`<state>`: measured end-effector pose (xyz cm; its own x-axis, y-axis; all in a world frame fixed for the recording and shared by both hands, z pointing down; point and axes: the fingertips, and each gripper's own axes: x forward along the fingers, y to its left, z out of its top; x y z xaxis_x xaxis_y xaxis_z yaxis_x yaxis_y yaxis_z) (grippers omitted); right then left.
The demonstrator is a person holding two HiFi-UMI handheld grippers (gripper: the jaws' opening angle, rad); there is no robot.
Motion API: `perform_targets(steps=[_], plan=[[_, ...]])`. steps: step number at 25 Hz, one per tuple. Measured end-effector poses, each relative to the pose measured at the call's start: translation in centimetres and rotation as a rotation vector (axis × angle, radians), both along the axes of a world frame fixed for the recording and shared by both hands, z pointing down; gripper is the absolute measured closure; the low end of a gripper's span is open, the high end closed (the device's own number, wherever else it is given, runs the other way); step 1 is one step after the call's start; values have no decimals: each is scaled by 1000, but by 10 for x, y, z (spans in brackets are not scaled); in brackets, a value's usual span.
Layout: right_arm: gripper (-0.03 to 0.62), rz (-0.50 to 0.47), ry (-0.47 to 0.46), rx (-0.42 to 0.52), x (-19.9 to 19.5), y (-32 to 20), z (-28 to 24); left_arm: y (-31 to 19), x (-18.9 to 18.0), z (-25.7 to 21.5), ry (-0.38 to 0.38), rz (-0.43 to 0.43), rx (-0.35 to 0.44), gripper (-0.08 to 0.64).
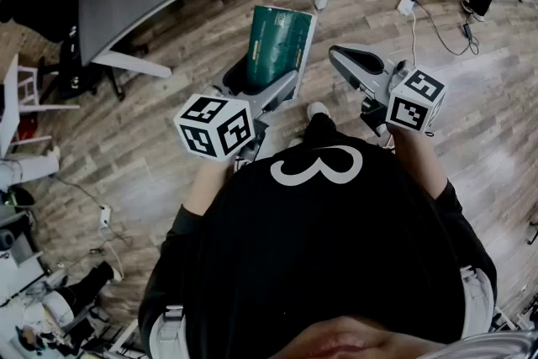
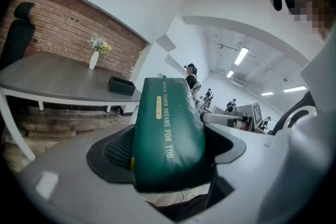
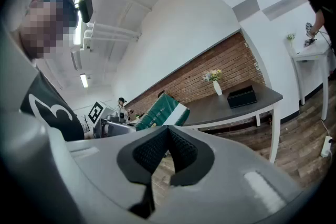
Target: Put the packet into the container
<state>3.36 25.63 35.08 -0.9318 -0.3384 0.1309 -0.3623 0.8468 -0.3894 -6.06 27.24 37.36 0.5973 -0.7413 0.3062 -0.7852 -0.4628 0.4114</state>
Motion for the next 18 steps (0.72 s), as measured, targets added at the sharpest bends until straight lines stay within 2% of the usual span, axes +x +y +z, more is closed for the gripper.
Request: perform_targets(steps=[9,18], plan=[[592,7,-10,-12,4,-6,4,-5,2,4,-18,-2,-3,129],[591,29,-43,-65,21,-41,10,-31,18,7,-31,-6,-25,129]])
